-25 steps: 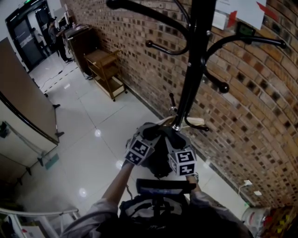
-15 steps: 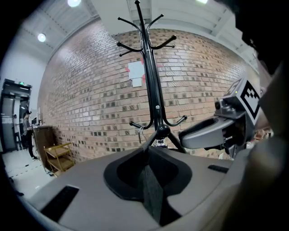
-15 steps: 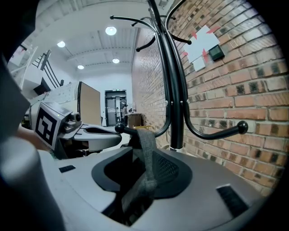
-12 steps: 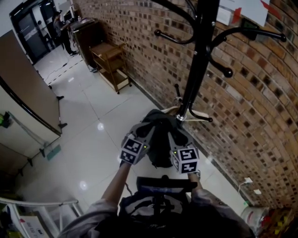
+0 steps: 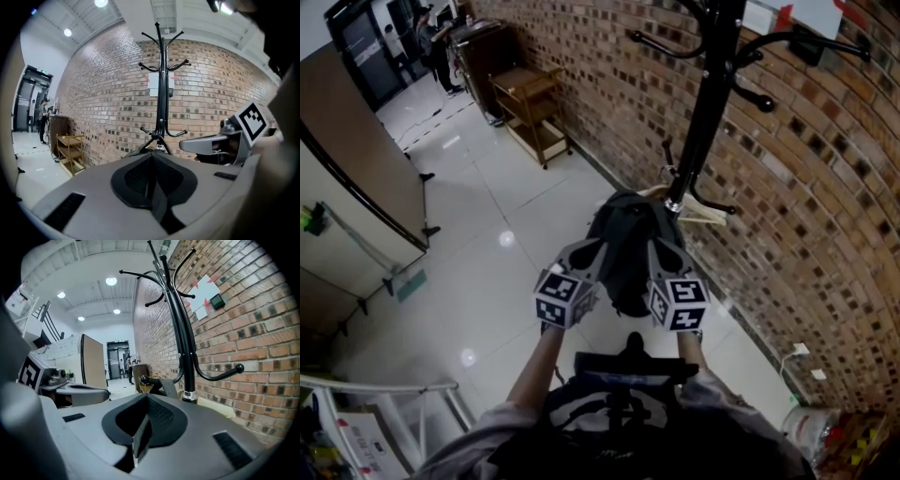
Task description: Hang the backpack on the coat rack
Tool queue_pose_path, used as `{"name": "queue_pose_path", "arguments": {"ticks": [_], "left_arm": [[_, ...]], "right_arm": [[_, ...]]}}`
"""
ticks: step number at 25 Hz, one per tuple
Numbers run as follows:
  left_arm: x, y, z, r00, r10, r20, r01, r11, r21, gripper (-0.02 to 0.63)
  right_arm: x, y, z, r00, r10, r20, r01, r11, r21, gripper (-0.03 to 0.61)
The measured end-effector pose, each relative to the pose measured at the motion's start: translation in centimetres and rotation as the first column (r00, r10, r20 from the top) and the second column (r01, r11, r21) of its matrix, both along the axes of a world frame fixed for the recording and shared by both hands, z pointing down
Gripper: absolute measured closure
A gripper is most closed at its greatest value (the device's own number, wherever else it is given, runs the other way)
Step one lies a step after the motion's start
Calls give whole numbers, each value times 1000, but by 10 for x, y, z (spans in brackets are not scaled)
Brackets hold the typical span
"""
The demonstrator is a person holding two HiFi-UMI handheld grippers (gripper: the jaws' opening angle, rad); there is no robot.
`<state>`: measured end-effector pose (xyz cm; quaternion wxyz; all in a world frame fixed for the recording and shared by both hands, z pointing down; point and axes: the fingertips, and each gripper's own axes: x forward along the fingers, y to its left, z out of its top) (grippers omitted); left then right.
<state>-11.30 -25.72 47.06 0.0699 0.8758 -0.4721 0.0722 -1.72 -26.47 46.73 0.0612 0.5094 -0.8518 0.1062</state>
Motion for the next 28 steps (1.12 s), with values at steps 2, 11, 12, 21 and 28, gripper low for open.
{"name": "queue_pose_path", "arguments": {"ticks": [2,11,12,21,28], "left_arm": [[0,10,3,1000,10,25,-10,1000,1,609],[-2,38,3,998,34,52,-35,999,14,609],[-1,40,3,998,37,56,-38,999,15,609],[-1,55,13,994,58,90,-59,998,9,609],[-5,63,21,994,60,96,-60,998,-6,609]], "right_arm": [[-3,7,-2,1000,3,16,-3,1000,-2,571],[-17,40,-5,1000,-5,0,5,1000,11,572],[-17,43,-5,1000,-6,-4,6,1000,12,572],[-24,61,-1,1000,-11,-21,12,1000,7,572],[-28,68,4,1000,-13,-25,13,1000,-5,572]]}}
